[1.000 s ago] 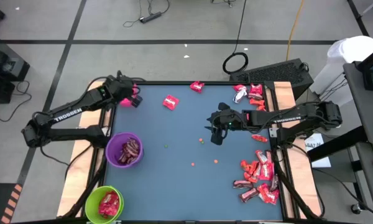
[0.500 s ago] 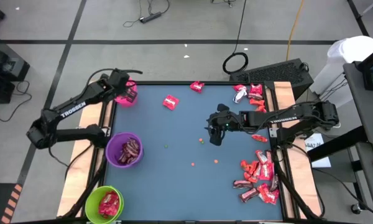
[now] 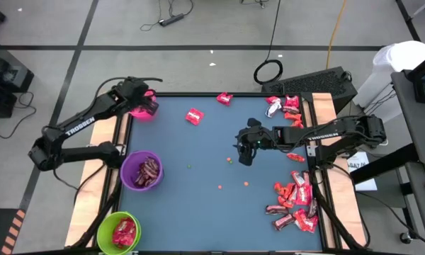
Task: Organize candy in baskets
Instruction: Put the orange chocolate into the pink bucket
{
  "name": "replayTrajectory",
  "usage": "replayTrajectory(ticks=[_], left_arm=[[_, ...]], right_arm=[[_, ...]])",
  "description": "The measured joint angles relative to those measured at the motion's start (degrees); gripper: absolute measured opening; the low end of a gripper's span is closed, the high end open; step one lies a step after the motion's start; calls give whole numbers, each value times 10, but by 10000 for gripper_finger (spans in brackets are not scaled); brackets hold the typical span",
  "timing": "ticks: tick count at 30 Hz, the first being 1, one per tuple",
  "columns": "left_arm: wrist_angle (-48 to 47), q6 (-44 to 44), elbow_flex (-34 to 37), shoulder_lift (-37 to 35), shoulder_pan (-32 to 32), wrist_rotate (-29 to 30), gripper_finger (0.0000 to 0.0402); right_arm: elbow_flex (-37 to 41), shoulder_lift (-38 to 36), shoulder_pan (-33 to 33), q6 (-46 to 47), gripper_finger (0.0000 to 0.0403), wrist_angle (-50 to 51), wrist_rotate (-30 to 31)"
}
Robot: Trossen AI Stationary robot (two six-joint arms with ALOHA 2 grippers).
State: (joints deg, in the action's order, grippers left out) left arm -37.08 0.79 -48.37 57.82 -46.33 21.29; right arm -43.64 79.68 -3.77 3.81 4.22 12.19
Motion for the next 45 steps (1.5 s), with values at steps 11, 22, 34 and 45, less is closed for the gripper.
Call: replayTrajectory(ticks=[11,22,34,45], left_arm=[[237,56,20,-76,106,-232,196],[533,-18,216,-79,216,-286,196],[728,-49,321,-45,278,-282,196],[722,-49,321,-45,278,-281,196]], right_arm=[[0,-1,-17,37,164,21,47],[0,-36,-121,80,164,182,77],[-48,-43,-319,59,164,385,73],[-48,3,-433,54,164,443,53]])
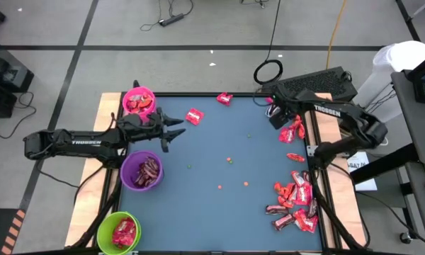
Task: Organize candy in baskets
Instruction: Put the orange chocolate into the pink bucket
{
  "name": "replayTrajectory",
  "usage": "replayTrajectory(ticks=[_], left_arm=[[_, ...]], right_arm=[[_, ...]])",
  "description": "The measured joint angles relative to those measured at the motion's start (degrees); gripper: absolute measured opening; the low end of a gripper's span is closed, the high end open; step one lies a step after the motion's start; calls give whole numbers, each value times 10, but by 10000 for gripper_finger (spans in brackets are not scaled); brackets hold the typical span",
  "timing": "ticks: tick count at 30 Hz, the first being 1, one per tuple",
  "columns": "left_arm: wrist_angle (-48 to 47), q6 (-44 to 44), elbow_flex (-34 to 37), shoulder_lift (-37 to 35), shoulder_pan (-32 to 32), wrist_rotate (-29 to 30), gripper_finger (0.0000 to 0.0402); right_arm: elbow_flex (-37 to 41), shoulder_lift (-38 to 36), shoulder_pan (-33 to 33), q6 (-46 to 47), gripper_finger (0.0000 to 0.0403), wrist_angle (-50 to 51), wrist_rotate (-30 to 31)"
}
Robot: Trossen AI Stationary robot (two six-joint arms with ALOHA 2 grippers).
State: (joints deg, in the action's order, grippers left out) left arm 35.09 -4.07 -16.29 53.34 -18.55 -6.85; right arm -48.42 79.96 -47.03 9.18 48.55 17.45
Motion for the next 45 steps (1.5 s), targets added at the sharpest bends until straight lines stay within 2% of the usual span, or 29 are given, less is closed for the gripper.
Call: replayTrajectory(ticks=[6,21,24,28,35,40,45], left_arm=[[0,3,0,0,0,0,196],[0,3,0,0,0,0,196],[0,3,0,0,0,0,196],[0,3,0,0,1,0,196],[0,3,0,0,3,0,196],[0,3,0,0,3,0,196],[0,2,0,0,3,0,196]], right_arm=[[0,54,-27,-17,164,-9,5],[0,139,-37,-22,164,-27,94],[0,153,-32,-23,150,-21,108],[0,158,-31,-33,105,-14,110],[0,122,-25,-54,11,-9,95],[0,60,9,-54,14,-9,90],[0,-9,61,-49,12,-42,23]])
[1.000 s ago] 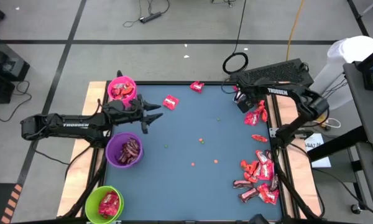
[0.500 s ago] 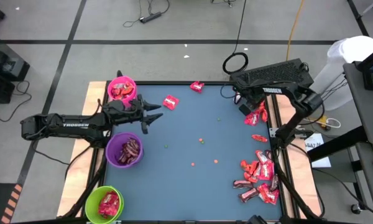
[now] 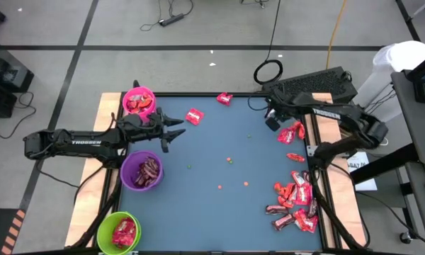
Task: Organize candy in baskets
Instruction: Put the orange chocolate into the pink bucket
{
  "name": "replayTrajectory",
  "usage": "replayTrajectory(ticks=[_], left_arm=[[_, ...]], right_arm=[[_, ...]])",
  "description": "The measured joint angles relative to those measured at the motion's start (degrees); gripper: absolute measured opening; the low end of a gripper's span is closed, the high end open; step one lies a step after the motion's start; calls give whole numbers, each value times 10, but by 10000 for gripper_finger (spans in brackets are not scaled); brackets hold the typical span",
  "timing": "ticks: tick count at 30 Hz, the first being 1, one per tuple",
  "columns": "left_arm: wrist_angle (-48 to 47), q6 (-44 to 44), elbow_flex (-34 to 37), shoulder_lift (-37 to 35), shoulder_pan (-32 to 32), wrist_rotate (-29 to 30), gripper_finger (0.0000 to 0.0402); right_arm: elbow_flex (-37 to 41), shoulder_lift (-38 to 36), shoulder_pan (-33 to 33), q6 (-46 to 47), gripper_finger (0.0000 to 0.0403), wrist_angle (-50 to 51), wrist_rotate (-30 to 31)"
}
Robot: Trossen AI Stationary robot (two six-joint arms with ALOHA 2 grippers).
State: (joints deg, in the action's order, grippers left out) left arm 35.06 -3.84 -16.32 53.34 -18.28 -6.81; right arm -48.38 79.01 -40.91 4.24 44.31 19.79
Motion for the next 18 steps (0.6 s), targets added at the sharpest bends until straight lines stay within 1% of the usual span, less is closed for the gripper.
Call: replayTrajectory(ticks=[4,7,9,15,18], left_arm=[[1,0,0,0,0,0,196],[1,0,0,0,0,0,196],[5,-3,0,0,0,0,196],[25,-3,0,0,0,0,196],[22,-4,0,0,1,0,196]], right_arm=[[0,-43,52,5,3,-79,-67],[0,-58,92,-3,2,-160,-120],[0,-60,117,-13,2,-214,-154],[0,-41,181,-36,2,-384,-228],[0,-28,205,-38,2,-454,-247]])
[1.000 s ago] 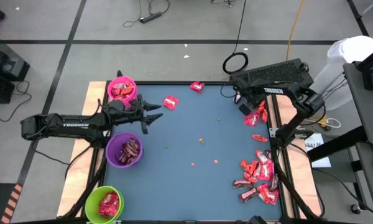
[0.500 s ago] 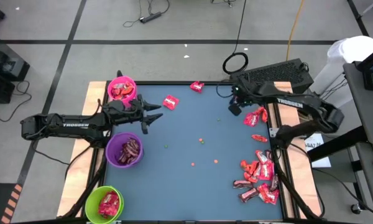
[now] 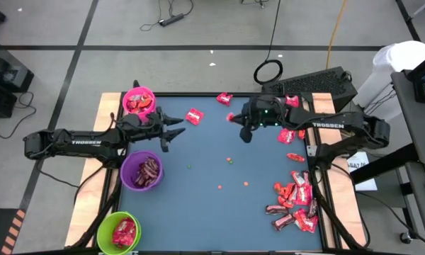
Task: Organize candy in baskets
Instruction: Put the orange chocolate into the pink bucket
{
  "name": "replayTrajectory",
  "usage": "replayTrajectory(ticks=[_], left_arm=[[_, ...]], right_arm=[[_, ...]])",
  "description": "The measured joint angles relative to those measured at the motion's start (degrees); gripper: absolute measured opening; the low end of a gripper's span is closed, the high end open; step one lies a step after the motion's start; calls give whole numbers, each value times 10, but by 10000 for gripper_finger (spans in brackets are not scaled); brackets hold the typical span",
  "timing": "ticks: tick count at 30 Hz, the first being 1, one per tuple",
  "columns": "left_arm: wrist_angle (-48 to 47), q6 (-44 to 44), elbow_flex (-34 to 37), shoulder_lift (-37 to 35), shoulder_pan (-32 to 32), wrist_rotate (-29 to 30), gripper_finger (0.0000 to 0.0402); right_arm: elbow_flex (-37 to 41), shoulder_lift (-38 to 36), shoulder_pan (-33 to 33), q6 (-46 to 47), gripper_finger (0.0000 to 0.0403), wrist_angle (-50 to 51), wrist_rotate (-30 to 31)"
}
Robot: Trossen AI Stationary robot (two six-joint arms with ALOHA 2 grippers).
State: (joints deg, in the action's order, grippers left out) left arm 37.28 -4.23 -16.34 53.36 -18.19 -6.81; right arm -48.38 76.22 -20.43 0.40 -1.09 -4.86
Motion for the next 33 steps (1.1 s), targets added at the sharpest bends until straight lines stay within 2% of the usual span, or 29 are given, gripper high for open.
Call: replayTrajectory(ticks=[8,14,23,33], left_arm=[[50,1,-6,56,25,0,196],[76,33,-34,131,47,3,196],[95,63,-98,211,80,-3,196],[101,65,-142,251,94,-3,192]], right_arm=[[0,58,47,-1,2,-165,-1],[0,107,72,-6,2,-286,-57],[0,128,100,-7,2,-351,-59],[0,128,121,-11,2,-365,-56]])
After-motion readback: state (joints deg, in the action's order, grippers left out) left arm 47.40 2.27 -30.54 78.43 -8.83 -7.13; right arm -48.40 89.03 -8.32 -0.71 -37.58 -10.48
